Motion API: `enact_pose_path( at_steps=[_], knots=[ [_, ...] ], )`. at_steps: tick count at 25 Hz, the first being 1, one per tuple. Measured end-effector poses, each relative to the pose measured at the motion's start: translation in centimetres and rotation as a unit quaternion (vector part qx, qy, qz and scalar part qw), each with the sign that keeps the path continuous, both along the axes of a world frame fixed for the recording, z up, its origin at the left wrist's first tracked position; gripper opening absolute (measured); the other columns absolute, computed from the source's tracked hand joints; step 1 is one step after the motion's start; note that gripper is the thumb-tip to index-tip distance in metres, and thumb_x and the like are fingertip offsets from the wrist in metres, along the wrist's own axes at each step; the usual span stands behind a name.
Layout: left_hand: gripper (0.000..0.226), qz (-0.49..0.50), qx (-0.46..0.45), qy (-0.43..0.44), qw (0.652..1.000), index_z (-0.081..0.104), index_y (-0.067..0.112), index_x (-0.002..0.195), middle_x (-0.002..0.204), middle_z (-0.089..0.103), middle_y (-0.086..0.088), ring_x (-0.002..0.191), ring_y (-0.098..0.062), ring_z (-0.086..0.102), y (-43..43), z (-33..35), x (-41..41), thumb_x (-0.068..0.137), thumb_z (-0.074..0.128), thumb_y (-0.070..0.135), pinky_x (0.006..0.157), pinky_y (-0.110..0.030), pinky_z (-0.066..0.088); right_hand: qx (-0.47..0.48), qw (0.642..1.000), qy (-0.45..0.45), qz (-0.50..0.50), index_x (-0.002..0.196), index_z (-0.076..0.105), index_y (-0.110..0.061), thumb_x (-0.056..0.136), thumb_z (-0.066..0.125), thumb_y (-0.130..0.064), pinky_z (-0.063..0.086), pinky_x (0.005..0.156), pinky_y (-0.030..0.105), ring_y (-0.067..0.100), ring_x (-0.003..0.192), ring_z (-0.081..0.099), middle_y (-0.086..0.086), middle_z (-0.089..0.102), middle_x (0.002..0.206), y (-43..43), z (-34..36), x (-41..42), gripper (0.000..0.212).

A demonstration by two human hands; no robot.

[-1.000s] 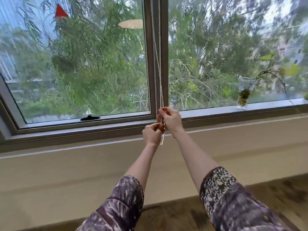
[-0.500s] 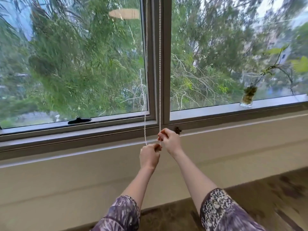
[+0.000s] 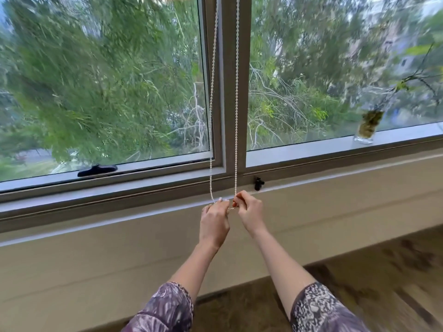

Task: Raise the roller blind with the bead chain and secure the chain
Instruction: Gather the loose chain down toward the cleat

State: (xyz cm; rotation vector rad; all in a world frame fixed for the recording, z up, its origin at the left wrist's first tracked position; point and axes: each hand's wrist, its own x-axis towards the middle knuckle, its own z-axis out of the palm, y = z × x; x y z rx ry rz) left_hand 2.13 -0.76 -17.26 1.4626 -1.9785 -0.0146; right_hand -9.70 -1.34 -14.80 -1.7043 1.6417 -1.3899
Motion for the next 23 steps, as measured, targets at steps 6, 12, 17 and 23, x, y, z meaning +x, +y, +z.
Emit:
enact_pose_path(
  at_steps=[6, 12, 17, 23],
  knots=[
    [0.041, -0.022, -0.022, -0.014, 0.999, 0.059, 0.011, 0.127, 0.131, 0.062, -0.009, 0.124, -0.021, 0.057, -5.0, 0.1, -1.9, 0.088, 0.05, 0.003, 0.104, -0.041, 0.041, -0.027, 0.999, 0.031, -0.01, 0.084, 0.062, -0.007, 0.09, 0.054, -0.009, 0.05, 0.068, 0.04, 0.033, 0.074, 0.063, 0.014, 0.071, 0.077, -5.8, -0.9, -2.1, 0.01],
    [0.031, -0.02, -0.051, 0.034, 0.998, 0.065, 0.016, 0.116, 0.119, 0.069, -0.003, 0.113, -0.02, 0.062, -9.8, -0.8, -4.2, 0.089, 0.055, 0.006, 0.095, -0.038, 0.044, -0.037, 0.999, 0.025, -0.011, 0.083, 0.063, -0.009, 0.091, 0.053, -0.011, 0.05, 0.07, 0.039, 0.03, 0.075, 0.064, 0.008, 0.072, 0.073, -11.4, -1.3, -5.7, 0.013],
    [0.04, 0.071, 0.038, 0.31, 0.947, 0.054, 0.012, 0.125, 0.117, 0.058, -0.003, 0.104, -0.018, 0.057, -13.2, -0.6, -7.3, 0.087, 0.065, 0.018, 0.095, -0.031, 0.045, -0.042, 0.999, 0.025, -0.002, 0.084, 0.063, -0.01, 0.092, 0.052, -0.012, 0.048, 0.069, 0.038, 0.028, 0.075, 0.061, 0.008, 0.069, 0.076, -14.8, -2.8, -7.8, 0.013],
    [0.022, 0.084, 0.119, 0.484, 0.863, 0.07, 0.006, 0.106, 0.098, 0.073, -0.009, 0.086, -0.016, 0.066, -17.4, -0.4, -9.9, 0.085, 0.067, 0.012, 0.091, -0.036, 0.053, -0.026, 0.998, -0.017, 0.05, 0.088, 0.065, -0.009, 0.093, 0.051, -0.013, 0.051, 0.076, 0.041, 0.026, 0.081, 0.064, 0.008, 0.072, 0.084, -16.7, -4.4, -8.2, 0.016]
  ],
)
